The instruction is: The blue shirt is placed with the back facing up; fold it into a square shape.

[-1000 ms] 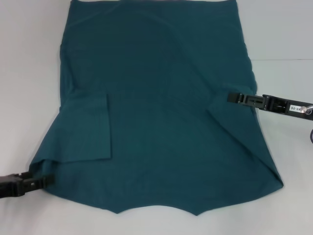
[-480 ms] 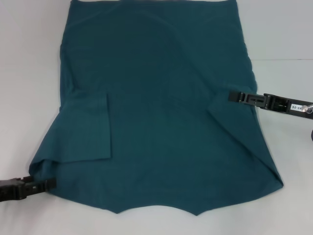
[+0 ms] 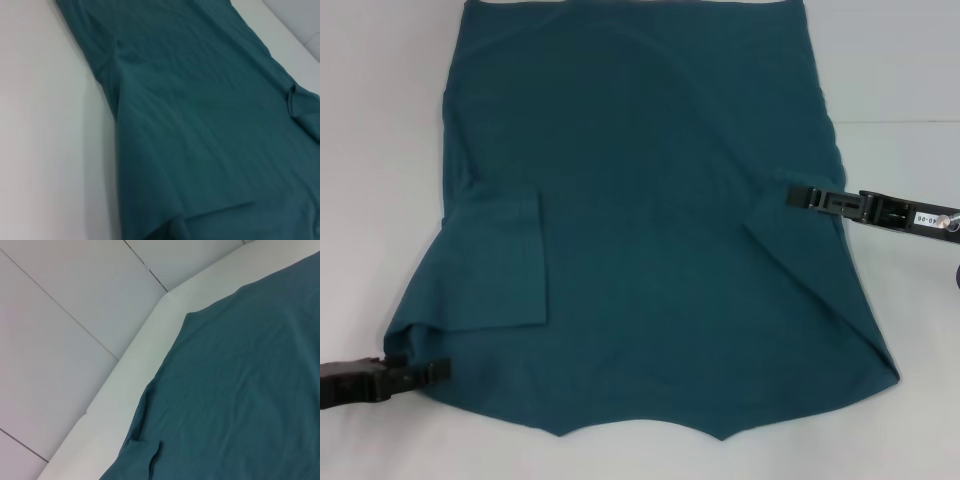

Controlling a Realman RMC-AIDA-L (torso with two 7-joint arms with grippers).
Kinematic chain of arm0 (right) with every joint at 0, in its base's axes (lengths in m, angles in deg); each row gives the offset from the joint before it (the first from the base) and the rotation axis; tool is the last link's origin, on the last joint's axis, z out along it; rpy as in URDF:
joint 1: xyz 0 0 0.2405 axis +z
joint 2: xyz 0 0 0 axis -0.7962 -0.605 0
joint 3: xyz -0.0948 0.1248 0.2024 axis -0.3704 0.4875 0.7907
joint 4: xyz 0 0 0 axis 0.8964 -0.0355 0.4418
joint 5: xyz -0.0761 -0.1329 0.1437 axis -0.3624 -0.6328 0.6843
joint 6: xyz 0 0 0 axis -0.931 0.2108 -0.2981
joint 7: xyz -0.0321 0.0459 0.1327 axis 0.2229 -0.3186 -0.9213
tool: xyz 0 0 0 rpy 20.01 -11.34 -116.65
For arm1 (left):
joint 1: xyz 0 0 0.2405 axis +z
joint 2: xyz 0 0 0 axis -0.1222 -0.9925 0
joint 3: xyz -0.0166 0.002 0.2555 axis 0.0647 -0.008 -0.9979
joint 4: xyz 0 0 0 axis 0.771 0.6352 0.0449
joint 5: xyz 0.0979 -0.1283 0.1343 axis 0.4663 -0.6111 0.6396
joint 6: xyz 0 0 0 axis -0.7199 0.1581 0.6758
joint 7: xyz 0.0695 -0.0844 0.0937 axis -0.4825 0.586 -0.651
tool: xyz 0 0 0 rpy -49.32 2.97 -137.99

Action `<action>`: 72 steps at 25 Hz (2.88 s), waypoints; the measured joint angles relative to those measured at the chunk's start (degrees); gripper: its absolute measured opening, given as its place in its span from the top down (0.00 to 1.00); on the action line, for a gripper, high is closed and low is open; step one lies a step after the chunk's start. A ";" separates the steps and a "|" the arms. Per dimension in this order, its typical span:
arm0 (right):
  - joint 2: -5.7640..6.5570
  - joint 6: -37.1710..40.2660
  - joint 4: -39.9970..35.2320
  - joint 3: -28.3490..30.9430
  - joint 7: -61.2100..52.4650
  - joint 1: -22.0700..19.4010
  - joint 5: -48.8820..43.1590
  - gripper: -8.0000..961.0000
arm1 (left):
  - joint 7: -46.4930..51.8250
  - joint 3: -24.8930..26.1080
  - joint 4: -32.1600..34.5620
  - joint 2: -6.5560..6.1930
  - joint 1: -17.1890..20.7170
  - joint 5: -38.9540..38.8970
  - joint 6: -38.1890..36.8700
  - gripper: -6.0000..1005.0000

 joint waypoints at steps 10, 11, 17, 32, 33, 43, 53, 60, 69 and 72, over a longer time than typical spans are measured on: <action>0.00 0.04 0.00 0.14 -0.03 -0.05 0.07 0.09 | -0.38 -1.25 -1.45 0.02 -1.62 0.00 0.03 0.12; 0.00 0.04 0.00 0.20 -0.03 -0.06 0.08 0.09 | -0.38 -1.36 -1.45 0.02 -1.67 -0.02 0.03 0.12; 0.08 0.04 0.00 0.65 -0.03 -0.09 0.09 0.09 | -0.17 -1.41 -1.29 0.01 -2.01 -0.22 0.26 0.12; 0.15 0.11 -0.04 0.71 0.04 -0.14 0.57 0.10 | 0.97 -1.41 -1.43 -0.33 -2.85 0.37 2.90 0.56; 0.19 0.11 -0.05 0.71 0.04 -0.15 0.58 0.10 | 1.16 -1.41 -1.37 -0.34 -2.90 0.71 2.93 0.60; 0.49 0.13 -0.09 0.64 0.05 -0.13 0.62 0.11 | 2.08 -1.40 -0.85 -0.38 -3.04 1.34 2.92 0.87; 2.92 0.75 0.08 -0.62 -4.39 -0.79 -3.89 0.11 | 2.45 -1.40 -0.13 -0.45 -3.04 1.40 1.91 0.98; 4.76 3.58 -0.08 -0.60 -8.54 -2.87 -8.31 0.11 | 2.72 -1.32 -0.08 -0.45 -3.03 1.26 1.86 0.98; 5.73 6.79 -0.03 -0.50 -9.84 -6.34 -11.29 0.12 | 2.93 -1.33 -0.04 -0.45 -3.19 1.26 1.86 0.98; 5.81 8.09 -0.10 -0.26 -10.36 -7.14 -12.23 0.12 | 2.95 -1.38 -0.04 -0.45 -3.31 1.36 1.87 0.98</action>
